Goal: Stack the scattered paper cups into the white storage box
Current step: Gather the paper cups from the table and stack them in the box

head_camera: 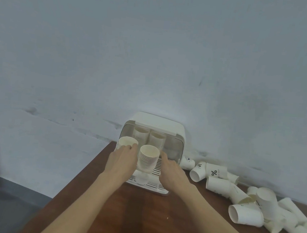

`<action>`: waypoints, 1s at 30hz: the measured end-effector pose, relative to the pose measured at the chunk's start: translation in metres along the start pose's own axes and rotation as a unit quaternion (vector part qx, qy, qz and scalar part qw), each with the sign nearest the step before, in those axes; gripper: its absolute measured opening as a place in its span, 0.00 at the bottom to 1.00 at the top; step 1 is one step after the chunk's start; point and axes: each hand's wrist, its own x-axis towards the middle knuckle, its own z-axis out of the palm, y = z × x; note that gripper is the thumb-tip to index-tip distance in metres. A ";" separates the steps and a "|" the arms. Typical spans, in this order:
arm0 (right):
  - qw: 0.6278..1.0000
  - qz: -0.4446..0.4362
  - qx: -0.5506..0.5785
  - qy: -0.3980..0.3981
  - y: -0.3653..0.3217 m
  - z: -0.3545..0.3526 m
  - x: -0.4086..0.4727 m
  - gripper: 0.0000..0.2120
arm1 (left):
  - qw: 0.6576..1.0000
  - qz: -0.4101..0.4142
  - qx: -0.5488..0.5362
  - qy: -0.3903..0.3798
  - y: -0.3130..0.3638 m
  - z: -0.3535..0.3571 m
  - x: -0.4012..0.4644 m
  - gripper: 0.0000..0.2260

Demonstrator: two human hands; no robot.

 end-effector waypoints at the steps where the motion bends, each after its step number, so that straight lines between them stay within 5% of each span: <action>1: 1.000 0.005 -0.001 -0.002 0.002 -0.002 -0.005 0.21 | 1.000 0.006 -0.002 0.003 0.005 -0.003 -0.004 0.12; 23: 0.992 0.114 0.034 0.039 0.074 -0.028 -0.133 0.25 | 0.986 0.092 -0.137 0.007 0.127 -0.028 -0.079 0.15; 30: 0.987 0.142 0.057 0.049 0.110 -0.044 -0.175 0.16 | 0.979 0.147 -0.141 -0.014 0.186 -0.020 -0.094 0.16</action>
